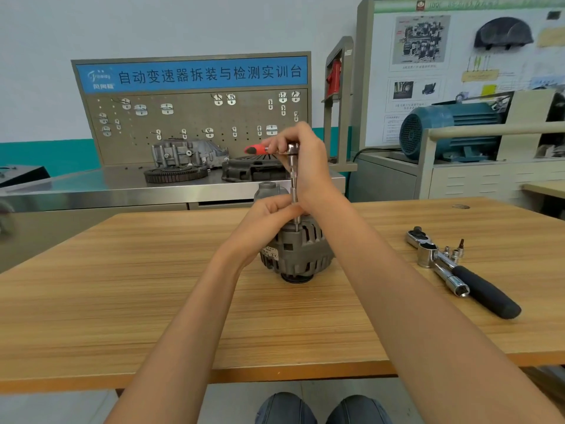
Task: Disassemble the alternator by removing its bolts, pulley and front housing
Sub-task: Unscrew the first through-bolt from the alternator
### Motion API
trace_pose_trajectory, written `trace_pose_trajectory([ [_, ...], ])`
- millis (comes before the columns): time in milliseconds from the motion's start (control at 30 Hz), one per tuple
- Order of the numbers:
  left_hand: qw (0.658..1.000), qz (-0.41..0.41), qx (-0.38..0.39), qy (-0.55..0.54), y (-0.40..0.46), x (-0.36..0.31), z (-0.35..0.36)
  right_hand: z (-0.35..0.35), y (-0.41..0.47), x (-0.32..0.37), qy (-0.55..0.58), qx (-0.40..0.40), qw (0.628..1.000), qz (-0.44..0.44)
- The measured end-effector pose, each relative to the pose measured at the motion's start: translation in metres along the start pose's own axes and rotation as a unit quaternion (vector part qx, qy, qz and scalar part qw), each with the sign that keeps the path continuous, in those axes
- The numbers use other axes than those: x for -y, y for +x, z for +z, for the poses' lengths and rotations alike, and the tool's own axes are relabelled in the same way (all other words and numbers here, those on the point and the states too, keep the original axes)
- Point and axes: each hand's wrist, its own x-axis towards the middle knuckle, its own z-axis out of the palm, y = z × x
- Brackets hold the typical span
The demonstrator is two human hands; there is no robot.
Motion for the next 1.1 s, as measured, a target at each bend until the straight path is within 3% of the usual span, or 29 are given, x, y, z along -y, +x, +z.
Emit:
trace_pose_trajectory([
  [33,1.0,0.002,0.003,-0.002,-0.001,-0.001,0.0,0.001,0.0,0.0,0.017,0.002,1.0,0.001],
  [100,1.0,0.003,-0.001,-0.004,-0.002,0.0,-0.001,0.007,-0.005,-0.006,-0.092,-0.041,0.992,-0.077],
  [167,1.0,-0.001,-0.026,0.012,-0.001,0.003,-0.002,0.011,-0.012,-0.017,-0.279,-0.108,0.932,-0.204],
  [233,0.999,-0.008,-0.035,0.031,0.0,0.005,-0.002,0.013,-0.013,-0.021,-0.371,-0.16,0.878,-0.258],
  [300,0.999,-0.003,-0.03,0.027,0.0,0.004,-0.001,0.013,-0.009,-0.016,-0.348,-0.156,0.894,-0.234],
  [433,1.0,0.003,-0.001,-0.012,-0.002,-0.002,0.0,0.009,-0.005,-0.003,-0.124,-0.065,0.986,-0.088],
  [533,1.0,0.005,-0.001,-0.02,-0.001,-0.002,0.0,0.002,-0.002,0.001,-0.007,-0.02,1.0,-0.013],
  [567,1.0,0.004,-0.002,-0.022,-0.002,-0.003,0.0,0.004,-0.002,0.001,-0.007,-0.024,1.0,-0.018],
  [633,1.0,0.006,-0.004,-0.02,-0.003,-0.002,0.0,0.01,-0.006,-0.006,-0.13,-0.07,0.985,-0.094],
  [700,1.0,0.007,-0.009,-0.01,-0.003,0.0,0.0,0.012,-0.011,-0.015,-0.313,-0.126,0.921,-0.196],
  [733,1.0,0.008,-0.011,-0.006,-0.003,0.001,0.0,0.012,-0.011,-0.017,-0.352,-0.149,0.897,-0.222],
  [767,1.0,0.011,-0.011,-0.007,-0.002,0.0,0.0,0.011,-0.011,-0.017,-0.353,-0.161,0.893,-0.229],
  [833,1.0,0.014,-0.01,-0.02,-0.002,-0.001,0.002,0.008,-0.007,-0.013,-0.3,-0.147,0.921,-0.201],
  [967,1.0,0.003,0.008,-0.02,-0.001,-0.002,0.001,0.003,-0.005,-0.001,-0.144,-0.038,0.986,-0.076],
  [1033,1.0,0.002,0.007,-0.02,-0.001,-0.001,0.0,-0.001,-0.005,0.002,-0.075,-0.011,0.997,-0.024],
  [1100,1.0,0.004,0.001,-0.021,-0.002,-0.001,0.0,0.002,-0.006,0.0,-0.075,-0.019,0.996,-0.046],
])
